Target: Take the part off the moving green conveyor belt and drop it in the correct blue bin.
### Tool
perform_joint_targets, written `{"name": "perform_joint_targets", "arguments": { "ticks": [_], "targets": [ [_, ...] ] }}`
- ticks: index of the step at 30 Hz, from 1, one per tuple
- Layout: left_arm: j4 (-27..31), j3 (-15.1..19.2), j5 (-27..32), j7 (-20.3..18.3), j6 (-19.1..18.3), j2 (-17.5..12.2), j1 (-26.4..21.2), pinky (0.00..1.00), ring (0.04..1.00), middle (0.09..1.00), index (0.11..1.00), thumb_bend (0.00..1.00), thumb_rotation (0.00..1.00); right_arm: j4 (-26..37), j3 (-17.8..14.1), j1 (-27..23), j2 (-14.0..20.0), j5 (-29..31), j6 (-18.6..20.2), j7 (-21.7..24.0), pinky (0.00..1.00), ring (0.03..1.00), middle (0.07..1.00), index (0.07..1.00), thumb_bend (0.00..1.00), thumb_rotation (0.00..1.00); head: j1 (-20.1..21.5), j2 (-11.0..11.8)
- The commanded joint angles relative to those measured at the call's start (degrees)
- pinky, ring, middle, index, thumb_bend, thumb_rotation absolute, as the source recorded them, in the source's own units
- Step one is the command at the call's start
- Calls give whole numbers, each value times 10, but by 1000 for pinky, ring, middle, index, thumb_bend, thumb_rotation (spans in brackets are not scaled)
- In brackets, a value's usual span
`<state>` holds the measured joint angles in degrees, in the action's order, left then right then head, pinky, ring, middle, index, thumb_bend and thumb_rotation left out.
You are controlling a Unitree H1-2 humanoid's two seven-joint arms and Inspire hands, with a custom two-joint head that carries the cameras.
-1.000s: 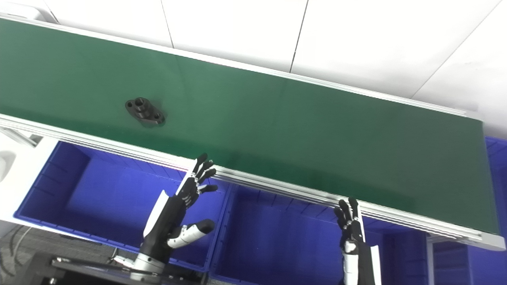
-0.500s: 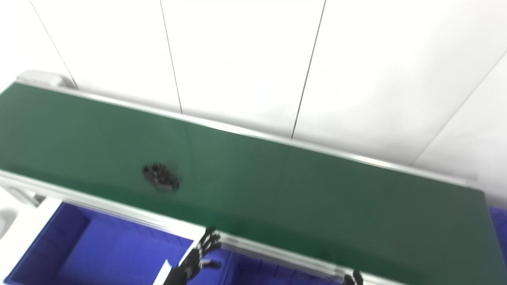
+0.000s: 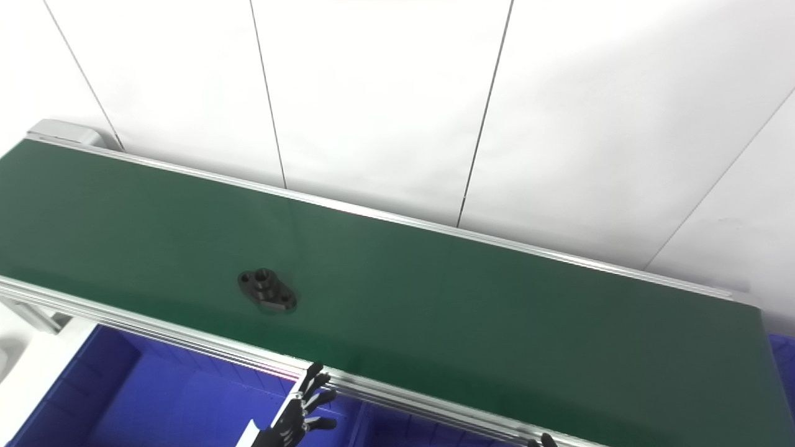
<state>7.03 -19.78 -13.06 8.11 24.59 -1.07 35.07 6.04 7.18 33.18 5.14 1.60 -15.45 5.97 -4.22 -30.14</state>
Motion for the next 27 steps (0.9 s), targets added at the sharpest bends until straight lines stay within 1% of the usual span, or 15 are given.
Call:
{"name": "perform_joint_targets", "arguments": {
  "ticks": [1, 4, 7, 8, 9, 10, 11, 13, 14, 15, 18, 20, 24, 27],
  "targets": [
    [21, 3, 2, 2, 22, 1, 8, 766, 921, 977, 1000, 781, 764, 25, 2, 6, -4, 0, -20, 2, 973, 919, 948, 1000, 860, 1000, -1, 0],
    [29, 8, -1, 6, 22, 4, 12, 773, 922, 975, 1000, 766, 762, 32, 4, 10, -3, -6, -18, 1, 962, 917, 946, 999, 850, 1000, 8, -8],
    [35, 11, -3, 5, 22, 6, 16, 776, 921, 978, 1000, 756, 772, 42, 5, 14, -4, -23, -20, -3, 920, 910, 945, 998, 833, 1000, 12, -13],
    [39, 12, -5, 3, 22, 6, 19, 782, 925, 983, 1000, 757, 776, 46, 6, 16, -4, -37, -25, -7, 898, 903, 941, 990, 827, 994, 14, -20],
    [41, 13, -6, 1, 21, 5, 20, 778, 925, 984, 1000, 761, 780, 48, 7, 17, -5, -48, -29, -10, 868, 894, 935, 984, 809, 967, 14, -20],
    [45, 15, -5, -1, 20, 5, 23, 778, 925, 984, 1000, 762, 781, 52, 8, 18, -1, -99, -55, -20, 865, 893, 934, 983, 807, 964, 17, -27],
    [50, 17, -5, -3, 19, 4, 26, 790, 932, 989, 1000, 756, 775, 58, 10, 19, 1, -142, -75, -30, 785, 887, 942, 971, 710, 928, 19, -31],
    [56, 21, -5, -5, 17, 1, 30, 794, 935, 991, 1000, 738, 770, 76, 16, 21, -2, -201, -104, -49, 779, 898, 943, 956, 713, 889, 22, -35],
    [59, 23, -6, -6, 15, -1, 32, 812, 945, 997, 1000, 734, 772, 87, 18, 22, -6, -212, -108, -54, 830, 921, 944, 942, 712, 855, 23, -35],
    [62, 25, -6, -7, 14, -2, 34, 814, 945, 998, 1000, 733, 772, 99, 21, 23, -11, -221, -109, -58, 838, 925, 944, 940, 712, 852, 26, -37],
    [65, 30, -4, -11, 11, -4, 35, 821, 942, 1000, 1000, 729, 779, 128, 29, 24, -19, -230, -97, -62, 866, 931, 941, 937, 723, 843, 30, -39],
    [67, 32, 2, -16, 9, -8, 32, 827, 944, 1000, 1000, 737, 780, 152, 35, 18, -28, -234, -86, -61, 857, 927, 938, 938, 724, 827, 38, -43],
    [69, 35, 20, -28, 5, -11, 23, 885, 969, 1000, 1000, 737, 746, 183, 41, -16, -49, -243, -54, -56, 861, 922, 935, 930, 730, 801, 48, -46],
    [72, 38, 26, -38, 0, -11, 20, 901, 972, 1000, 1000, 719, 746, 198, 43, -43, -67, -275, -23, -54, 849, 920, 937, 929, 756, 762, 58, -53]
  ]
}}
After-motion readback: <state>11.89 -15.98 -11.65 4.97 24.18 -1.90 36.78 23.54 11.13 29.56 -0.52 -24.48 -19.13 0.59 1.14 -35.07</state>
